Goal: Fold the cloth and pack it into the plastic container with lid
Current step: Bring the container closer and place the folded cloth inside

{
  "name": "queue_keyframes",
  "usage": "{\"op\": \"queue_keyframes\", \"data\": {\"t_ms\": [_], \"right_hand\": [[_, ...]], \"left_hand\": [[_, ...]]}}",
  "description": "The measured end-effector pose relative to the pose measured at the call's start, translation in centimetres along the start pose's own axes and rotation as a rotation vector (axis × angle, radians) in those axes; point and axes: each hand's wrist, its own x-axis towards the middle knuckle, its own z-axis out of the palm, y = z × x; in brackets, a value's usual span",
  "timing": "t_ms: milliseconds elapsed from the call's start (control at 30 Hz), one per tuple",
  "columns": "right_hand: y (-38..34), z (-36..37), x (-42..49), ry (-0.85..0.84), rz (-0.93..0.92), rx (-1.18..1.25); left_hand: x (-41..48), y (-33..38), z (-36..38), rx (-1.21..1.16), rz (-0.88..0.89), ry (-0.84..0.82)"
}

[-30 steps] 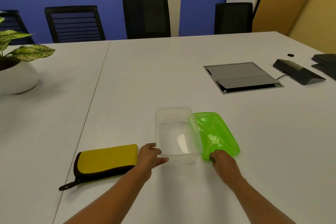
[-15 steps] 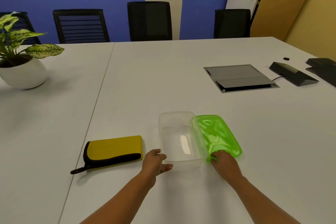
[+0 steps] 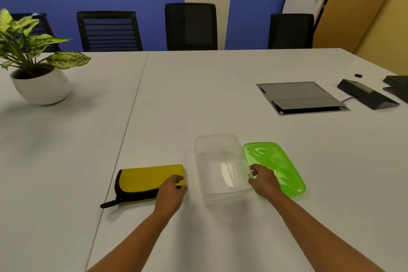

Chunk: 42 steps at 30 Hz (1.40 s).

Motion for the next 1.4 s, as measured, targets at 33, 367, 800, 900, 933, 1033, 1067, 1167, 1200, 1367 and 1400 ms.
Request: {"op": "queue_keyframes", "data": {"t_ms": [33,367,800,900,933,1033,1067,1167,1200,1367,1400], "right_hand": [[-0.3,-0.1,0.3,0.007,-0.011,-0.021],[-1.8,-1.0,3.3,0.000,-0.086,-0.174],[0.0,2.5,-0.8,0.050,0.368,0.567],[0.5,3.3,-0.8,0.154,0.312,0.612],[0.5,3.2,-0.7,0.180,0.295,0.593],[0.3,2.4,0.1,0.198,0.213,0.564],[0.1,2.0,0.4,0.198,0.189,0.546],[-0.1,1.1,1.7,0.188,0.120,0.468],[-0.2,0.9,2.2,0.182,0.104,0.439],[-0.2,-0.8,4.1,0.145,0.067,0.313],[-0.1,-1.1,4.4,0.136,0.057,0.285]], "left_hand": [[0.3,-0.3,-0.6,0.013,0.003,0.012],[2.7,0.2,-3.0,-0.051,-0.015,0.050],[5.8,3.1,-2.4,0.128,0.072,-0.016],[6.0,3.1,-2.3,0.123,0.072,-0.043],[6.1,3.0,-2.3,0.111,0.067,-0.044],[6.1,3.0,-2.4,0.100,0.050,-0.034],[6.2,3.0,-2.4,0.108,0.047,-0.034],[6.6,3.3,-2.3,0.078,0.018,-0.057],[6.8,3.4,-2.2,0.048,0.002,-0.074],[6.7,3.6,-1.1,-0.013,-0.016,-0.119],[6.4,3.6,-0.8,-0.009,-0.008,-0.123]]}}
